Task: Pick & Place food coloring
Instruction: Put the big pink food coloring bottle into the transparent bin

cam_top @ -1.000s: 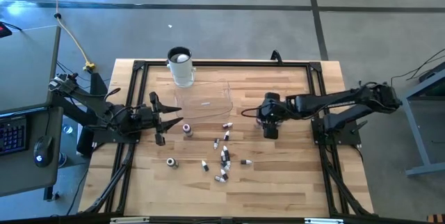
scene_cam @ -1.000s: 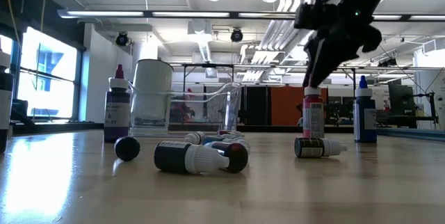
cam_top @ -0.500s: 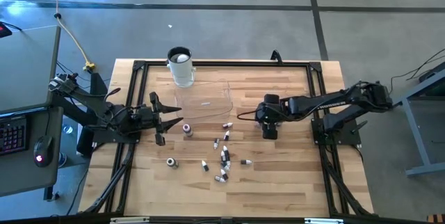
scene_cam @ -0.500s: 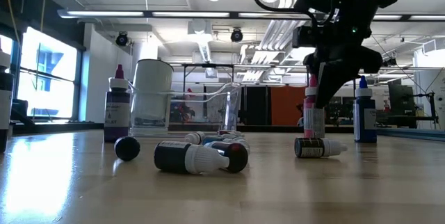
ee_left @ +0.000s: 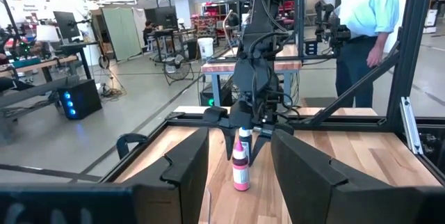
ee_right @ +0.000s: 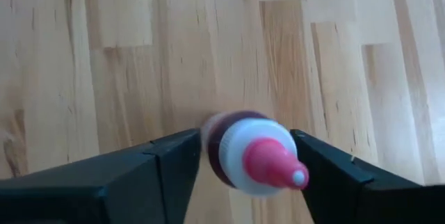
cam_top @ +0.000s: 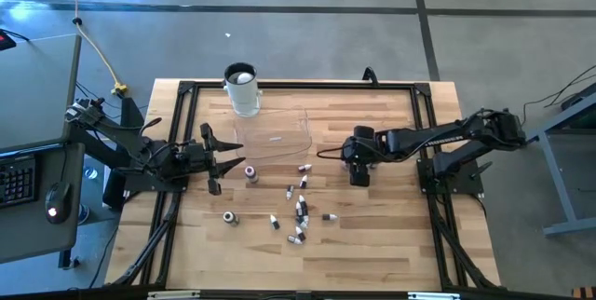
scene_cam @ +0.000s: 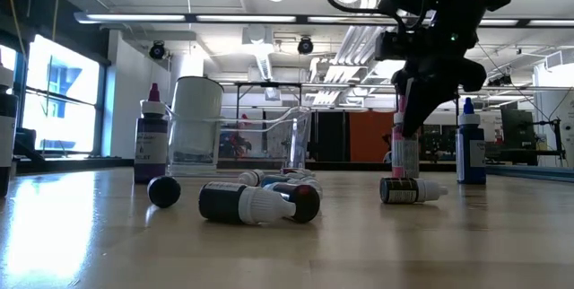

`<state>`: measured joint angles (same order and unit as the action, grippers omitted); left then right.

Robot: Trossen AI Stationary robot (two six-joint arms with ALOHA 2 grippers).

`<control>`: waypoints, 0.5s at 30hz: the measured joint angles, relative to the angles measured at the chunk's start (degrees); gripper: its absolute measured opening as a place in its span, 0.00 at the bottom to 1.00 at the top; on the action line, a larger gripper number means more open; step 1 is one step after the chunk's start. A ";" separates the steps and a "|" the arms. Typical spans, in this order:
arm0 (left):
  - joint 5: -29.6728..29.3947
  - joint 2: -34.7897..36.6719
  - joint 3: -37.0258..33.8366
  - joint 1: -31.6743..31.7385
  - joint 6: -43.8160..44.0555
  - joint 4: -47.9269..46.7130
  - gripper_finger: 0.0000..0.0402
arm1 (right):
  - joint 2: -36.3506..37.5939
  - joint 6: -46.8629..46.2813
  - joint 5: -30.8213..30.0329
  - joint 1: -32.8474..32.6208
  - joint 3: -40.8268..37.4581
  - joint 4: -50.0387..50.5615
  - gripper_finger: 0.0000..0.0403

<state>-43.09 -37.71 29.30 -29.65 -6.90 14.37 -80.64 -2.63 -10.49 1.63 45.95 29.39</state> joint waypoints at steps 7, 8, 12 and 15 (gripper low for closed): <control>0.00 0.00 0.00 0.00 -0.08 0.00 0.38 | 0.02 -0.33 1.44 0.02 0.00 -0.65 0.35; -0.02 0.00 0.00 0.00 -0.07 0.00 0.38 | 0.02 -0.37 2.63 0.02 0.00 -1.22 0.35; -0.02 0.00 0.00 0.00 -0.07 0.00 0.38 | 0.02 -1.54 7.49 0.02 0.00 -6.16 0.35; 0.00 -0.01 0.00 0.00 -0.07 0.00 0.38 | 0.02 -1.56 10.99 0.02 0.00 -13.33 0.38</control>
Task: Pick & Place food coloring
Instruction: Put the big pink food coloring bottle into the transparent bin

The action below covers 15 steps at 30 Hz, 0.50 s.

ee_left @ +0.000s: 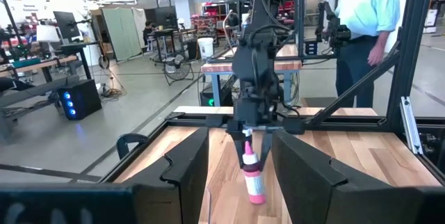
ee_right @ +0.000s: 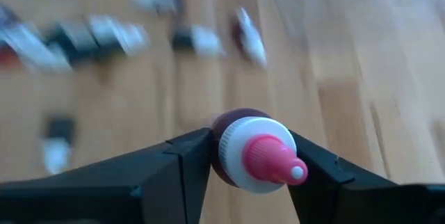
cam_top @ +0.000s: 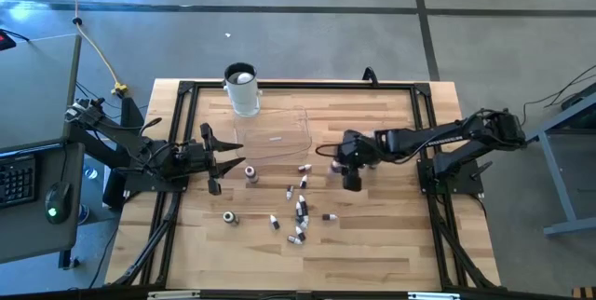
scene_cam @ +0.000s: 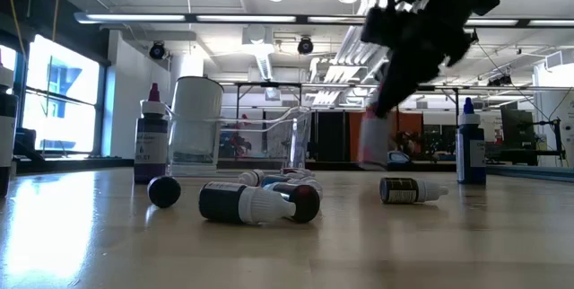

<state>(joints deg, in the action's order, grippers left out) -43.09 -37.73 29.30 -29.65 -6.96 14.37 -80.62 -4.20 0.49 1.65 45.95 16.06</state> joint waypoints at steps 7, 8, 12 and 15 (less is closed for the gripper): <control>-0.02 0.01 0.00 0.00 0.00 0.00 0.38 | 0.00 -1.96 4.04 -0.19 1.85 -21.67 0.36; 0.00 0.00 0.00 0.00 0.00 0.01 0.38 | 0.00 0.35 3.88 -0.33 3.13 -21.70 0.36; -0.02 -0.01 0.00 0.00 -0.04 0.70 0.38 | -0.54 11.24 -2.64 -0.93 10.52 -15.44 0.37; -0.02 0.01 0.00 0.00 -0.03 2.26 0.38 | -2.98 15.06 -7.22 0.34 18.91 -6.81 0.39</control>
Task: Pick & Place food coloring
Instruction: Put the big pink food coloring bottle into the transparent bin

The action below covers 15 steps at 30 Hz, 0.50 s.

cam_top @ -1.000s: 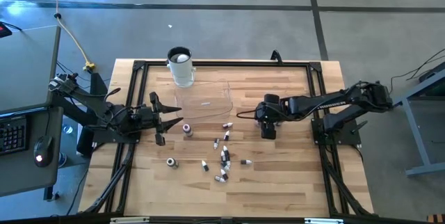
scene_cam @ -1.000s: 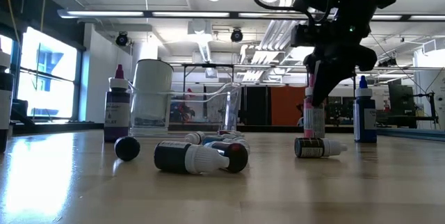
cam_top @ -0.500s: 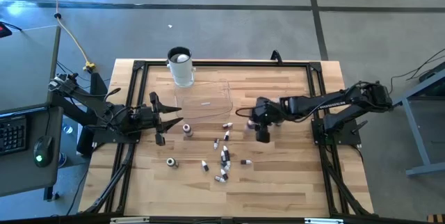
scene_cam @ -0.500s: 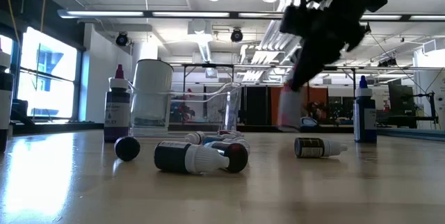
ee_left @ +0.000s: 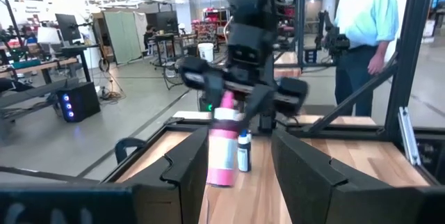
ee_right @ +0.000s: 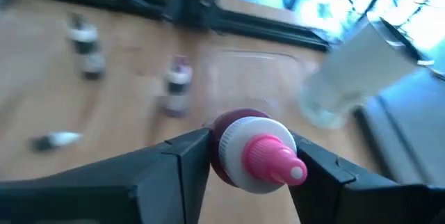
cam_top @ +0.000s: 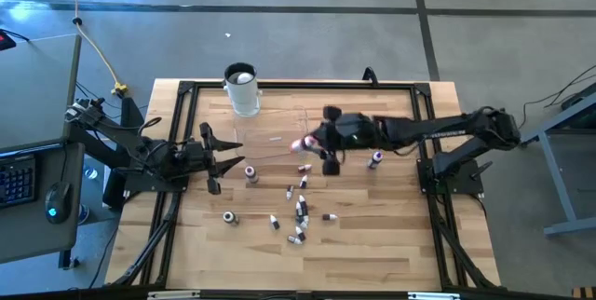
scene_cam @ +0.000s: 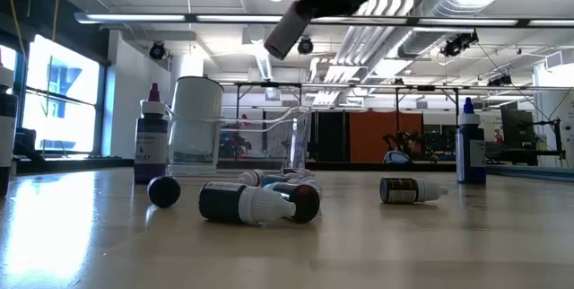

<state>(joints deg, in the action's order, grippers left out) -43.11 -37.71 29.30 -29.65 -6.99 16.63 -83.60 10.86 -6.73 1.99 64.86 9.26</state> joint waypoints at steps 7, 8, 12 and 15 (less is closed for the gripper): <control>-0.01 0.00 0.00 0.02 0.00 0.81 0.38 | -14.59 7.45 -1.17 6.82 18.16 17.18 0.38; -0.02 0.00 0.00 0.02 0.00 0.82 0.38 | -16.91 7.53 -0.24 8.01 19.94 18.46 0.38; -0.02 -0.02 0.00 0.00 0.11 0.78 0.38 | -25.11 7.31 0.89 12.13 25.24 21.30 0.38; 0.00 -0.02 0.00 0.02 1.54 0.54 0.38 | -29.66 7.39 0.86 14.15 27.25 24.58 0.40</control>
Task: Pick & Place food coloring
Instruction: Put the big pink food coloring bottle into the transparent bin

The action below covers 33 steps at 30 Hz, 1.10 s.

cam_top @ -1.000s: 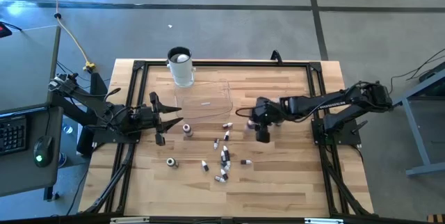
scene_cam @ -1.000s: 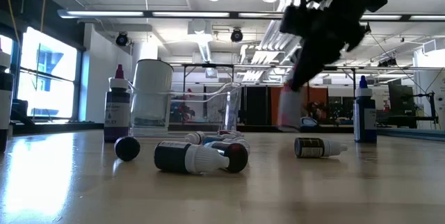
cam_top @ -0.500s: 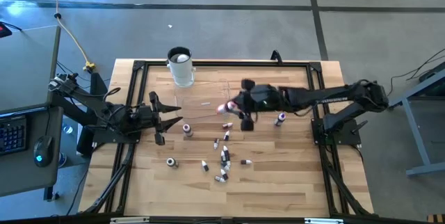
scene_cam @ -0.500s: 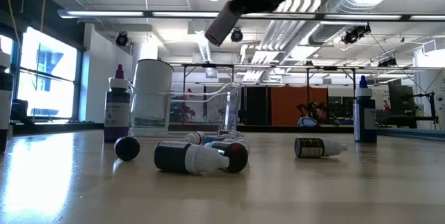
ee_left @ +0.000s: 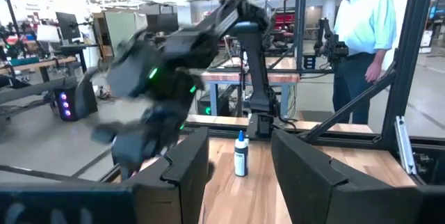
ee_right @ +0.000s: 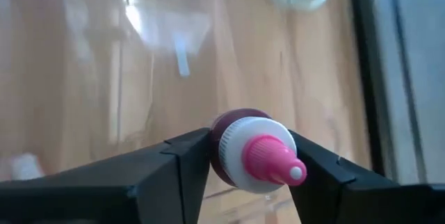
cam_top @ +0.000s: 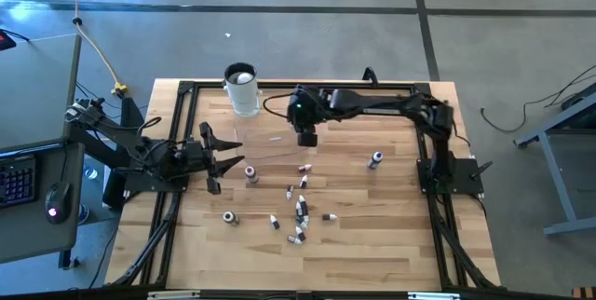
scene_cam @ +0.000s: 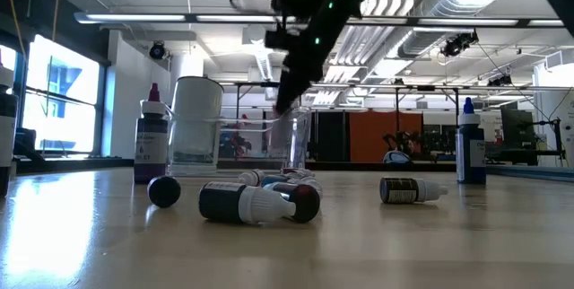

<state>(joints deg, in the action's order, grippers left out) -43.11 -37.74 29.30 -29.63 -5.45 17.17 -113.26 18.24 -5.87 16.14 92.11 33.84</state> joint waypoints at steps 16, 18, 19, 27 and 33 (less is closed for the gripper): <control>0.01 0.00 0.00 -0.02 3.21 -1.07 0.38 | -5.26 1.58 0.07 1.60 0.33 -3.67 0.41; 0.00 0.00 0.00 -0.02 3.21 -1.07 0.38 | -5.26 1.80 -0.04 1.60 0.33 -3.93 0.44; 0.00 0.00 0.00 -0.01 3.23 -1.07 0.38 | -5.26 2.33 -0.09 1.60 0.33 -3.92 0.45; 0.00 0.00 0.00 -0.02 3.23 -1.07 0.38 | -5.32 3.75 -0.24 1.73 0.33 -5.06 0.48; 0.00 -0.02 0.00 0.00 3.23 -1.07 0.38 | -3.51 3.08 -3.96 0.91 0.31 -3.74 0.48</control>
<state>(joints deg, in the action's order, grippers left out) -43.11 -37.76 29.30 -29.63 -2.22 16.10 -116.77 21.33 -9.83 17.05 92.42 30.10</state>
